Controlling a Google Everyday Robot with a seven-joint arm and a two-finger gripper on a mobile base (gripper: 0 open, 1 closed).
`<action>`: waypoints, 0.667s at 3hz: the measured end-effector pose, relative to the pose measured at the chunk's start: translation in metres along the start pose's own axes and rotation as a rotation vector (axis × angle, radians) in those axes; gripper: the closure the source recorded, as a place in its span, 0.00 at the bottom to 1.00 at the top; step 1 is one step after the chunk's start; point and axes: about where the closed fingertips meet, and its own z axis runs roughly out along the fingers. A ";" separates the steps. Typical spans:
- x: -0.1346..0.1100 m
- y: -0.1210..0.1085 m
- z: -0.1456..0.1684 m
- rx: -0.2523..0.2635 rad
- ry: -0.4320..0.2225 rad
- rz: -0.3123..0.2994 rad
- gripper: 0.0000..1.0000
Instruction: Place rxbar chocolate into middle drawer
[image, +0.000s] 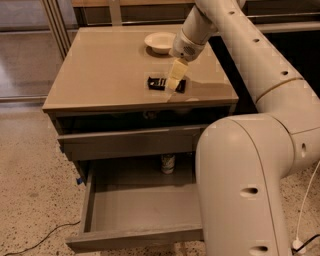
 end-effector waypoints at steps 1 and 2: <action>0.001 0.001 0.004 -0.006 -0.023 0.008 0.00; 0.002 0.002 0.008 -0.015 -0.028 0.014 0.00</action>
Offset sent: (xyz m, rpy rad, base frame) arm -0.0064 -0.0044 -0.0024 0.0429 0.0239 -0.0008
